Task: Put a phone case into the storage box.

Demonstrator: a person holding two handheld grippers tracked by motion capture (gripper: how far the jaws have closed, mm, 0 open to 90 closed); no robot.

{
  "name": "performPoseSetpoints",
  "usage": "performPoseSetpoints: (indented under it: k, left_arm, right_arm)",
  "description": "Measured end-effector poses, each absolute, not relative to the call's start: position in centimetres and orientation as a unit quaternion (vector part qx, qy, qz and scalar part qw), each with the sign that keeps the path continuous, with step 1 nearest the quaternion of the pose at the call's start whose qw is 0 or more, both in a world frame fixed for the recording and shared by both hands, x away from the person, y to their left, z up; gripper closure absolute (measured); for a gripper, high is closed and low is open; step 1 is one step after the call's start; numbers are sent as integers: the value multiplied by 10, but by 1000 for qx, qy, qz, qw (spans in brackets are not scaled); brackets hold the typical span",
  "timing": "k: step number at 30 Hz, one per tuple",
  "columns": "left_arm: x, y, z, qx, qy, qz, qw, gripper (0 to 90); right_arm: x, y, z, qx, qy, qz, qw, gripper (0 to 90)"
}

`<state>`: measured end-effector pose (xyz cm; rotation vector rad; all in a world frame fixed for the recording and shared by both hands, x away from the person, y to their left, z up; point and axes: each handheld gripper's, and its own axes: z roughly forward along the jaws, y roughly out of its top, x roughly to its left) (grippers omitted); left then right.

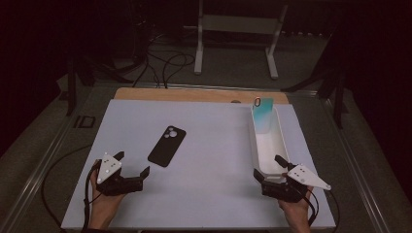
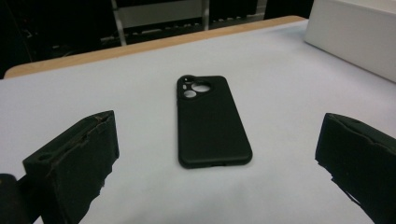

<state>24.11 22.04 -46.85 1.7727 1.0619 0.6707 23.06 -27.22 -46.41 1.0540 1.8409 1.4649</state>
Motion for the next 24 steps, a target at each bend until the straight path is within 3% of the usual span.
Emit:
performPoseSetpoints:
  k: [6,8,15,24]
  left_arm:
    - [245,217,-465,734,446,262,439,0]
    - [253,212,-463,758,445,247,408,0]
    - [292,192,-458,798,453,214,337,0]
    - [339,173,-463,815,467,173,297,0]
  right_arm:
    - [229,-274,-464,394,685,545,281,77]
    - [230,-274,-465,397,685,543,280,77]
    - [231,-272,-465,397,687,540,278,79]
    - [231,-275,-465,401,685,541,277,79]
